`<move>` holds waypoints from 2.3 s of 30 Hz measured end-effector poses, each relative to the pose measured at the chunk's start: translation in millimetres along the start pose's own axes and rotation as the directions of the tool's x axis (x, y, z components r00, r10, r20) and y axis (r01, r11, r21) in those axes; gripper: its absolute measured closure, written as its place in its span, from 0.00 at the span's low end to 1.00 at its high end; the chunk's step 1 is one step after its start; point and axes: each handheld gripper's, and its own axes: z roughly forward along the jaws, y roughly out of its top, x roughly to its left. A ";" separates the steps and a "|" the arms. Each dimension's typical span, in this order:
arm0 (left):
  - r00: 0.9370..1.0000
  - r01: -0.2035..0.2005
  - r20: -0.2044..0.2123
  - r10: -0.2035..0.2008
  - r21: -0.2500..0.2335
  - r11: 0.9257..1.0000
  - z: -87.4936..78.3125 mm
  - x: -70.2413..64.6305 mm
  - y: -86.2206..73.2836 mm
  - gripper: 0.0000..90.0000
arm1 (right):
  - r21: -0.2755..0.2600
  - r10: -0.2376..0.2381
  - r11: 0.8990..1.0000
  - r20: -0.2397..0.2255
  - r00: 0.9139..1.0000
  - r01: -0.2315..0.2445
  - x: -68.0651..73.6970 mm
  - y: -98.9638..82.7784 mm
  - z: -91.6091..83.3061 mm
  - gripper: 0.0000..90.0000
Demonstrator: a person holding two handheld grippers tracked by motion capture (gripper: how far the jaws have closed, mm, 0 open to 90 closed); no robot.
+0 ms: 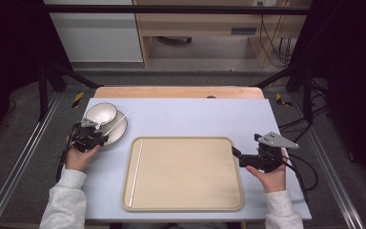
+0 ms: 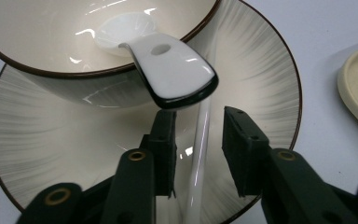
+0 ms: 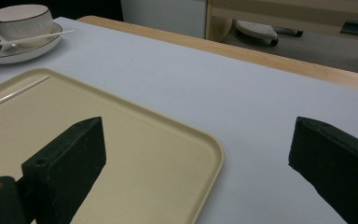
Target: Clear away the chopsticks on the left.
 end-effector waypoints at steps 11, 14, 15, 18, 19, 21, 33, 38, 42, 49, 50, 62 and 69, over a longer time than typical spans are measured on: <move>1.000 0.009 0.020 -0.009 0.013 1.000 2.9 -0.3 -0.1 0.90 | 0.007 -0.003 1.000 0.000 1.000 0.003 0.5 -0.5 1.0 0.05; 0.999 0.008 0.031 -0.008 0.014 1.000 2.6 -1.2 -0.2 0.92 | 0.009 -0.005 1.000 0.000 1.000 0.005 0.7 -0.6 1.6 0.05; 0.999 0.010 0.038 -0.011 0.012 1.000 2.7 -1.9 -0.2 0.92 | 0.009 -0.003 1.000 0.000 1.000 0.003 0.9 -0.6 1.6 0.05; 1.000 0.003 0.030 -0.003 0.017 1.000 2.4 -4.5 0.3 0.93 | 0.008 -0.005 1.000 0.001 1.000 0.005 0.6 -0.4 1.2 0.05; 0.999 0.001 0.032 -0.001 0.017 1.000 2.0 -5.1 0.4 0.93 | 0.007 -0.003 1.000 -0.001 1.000 0.003 0.6 -0.4 0.9 0.05; 1.000 0.004 0.027 -0.005 0.019 1.000 0.4 -6.7 0.7 0.93 | 0.007 -0.003 1.000 -0.002 1.000 0.003 0.6 -0.4 0.9 0.05; 1.000 -0.003 0.026 0.004 -0.034 0.999 -16.3 -23.9 3.2 0.94 | 0.002 0.003 1.000 -0.001 1.000 -0.003 1.0 -0.1 0.1 0.05; 1.000 0.011 0.020 -0.010 -0.055 0.998 -25.6 -35.3 2.7 0.94 | -0.003 -0.001 1.000 0.002 1.000 0.001 -0.1 0.1 -1.6 0.05; 1.000 0.018 0.010 -0.018 -0.082 0.996 -34.3 -45.7 3.2 0.94 | -0.006 0.002 1.000 -0.001 1.000 -0.002 0.1 0.3 -2.0 0.05; 0.999 0.031 -0.005 -0.032 -0.132 0.991 -49.5 -66.4 2.5 0.94 | -0.007 -0.002 1.000 0.000 1.000 0.002 -0.8 0.6 -3.4 0.05; 1.000 0.024 -0.010 -0.025 -0.130 0.991 -51.7 -69.6 2.1 0.94 | -0.009 0.000 1.000 -0.001 1.000 0.000 -0.9 0.7 -3.7 0.05; 0.997 0.060 -0.041 -0.069 -0.176 0.983 -71.9 -105.9 -3.4 0.94 | -0.018 0.004 1.000 0.002 1.000 -0.004 -2.1 1.6 -6.2 0.05; 0.993 0.094 -0.051 -0.107 -0.201 0.975 -82.6 -131.3 -6.5 0.94 | -0.024 0.008 1.000 0.002 1.000 -0.008 -2.7 2.0 -7.7 0.04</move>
